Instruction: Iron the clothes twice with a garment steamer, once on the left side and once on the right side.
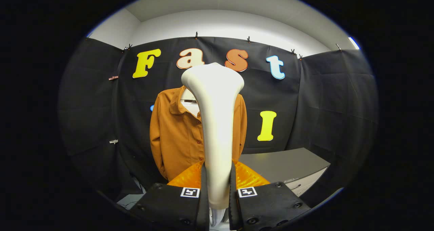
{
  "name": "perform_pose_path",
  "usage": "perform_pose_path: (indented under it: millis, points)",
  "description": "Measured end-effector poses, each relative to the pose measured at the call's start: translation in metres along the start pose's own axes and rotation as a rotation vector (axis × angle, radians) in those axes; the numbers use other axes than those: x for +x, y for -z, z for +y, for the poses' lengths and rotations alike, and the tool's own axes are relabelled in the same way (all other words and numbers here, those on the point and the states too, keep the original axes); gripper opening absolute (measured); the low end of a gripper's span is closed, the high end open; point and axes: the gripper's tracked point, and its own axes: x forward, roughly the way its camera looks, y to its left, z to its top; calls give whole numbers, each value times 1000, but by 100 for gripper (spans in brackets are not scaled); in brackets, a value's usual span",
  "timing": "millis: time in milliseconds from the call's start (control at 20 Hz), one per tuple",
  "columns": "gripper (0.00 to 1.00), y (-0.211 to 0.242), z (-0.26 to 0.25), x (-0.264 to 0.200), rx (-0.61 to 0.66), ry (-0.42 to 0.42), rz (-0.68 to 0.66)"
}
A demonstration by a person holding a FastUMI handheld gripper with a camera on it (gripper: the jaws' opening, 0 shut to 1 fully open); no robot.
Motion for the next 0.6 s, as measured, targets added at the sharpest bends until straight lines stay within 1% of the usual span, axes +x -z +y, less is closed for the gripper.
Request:
perform_pose_path:
  millis: [600]
  points:
    - [26, 0, -1, -2, 5, 5, 3]
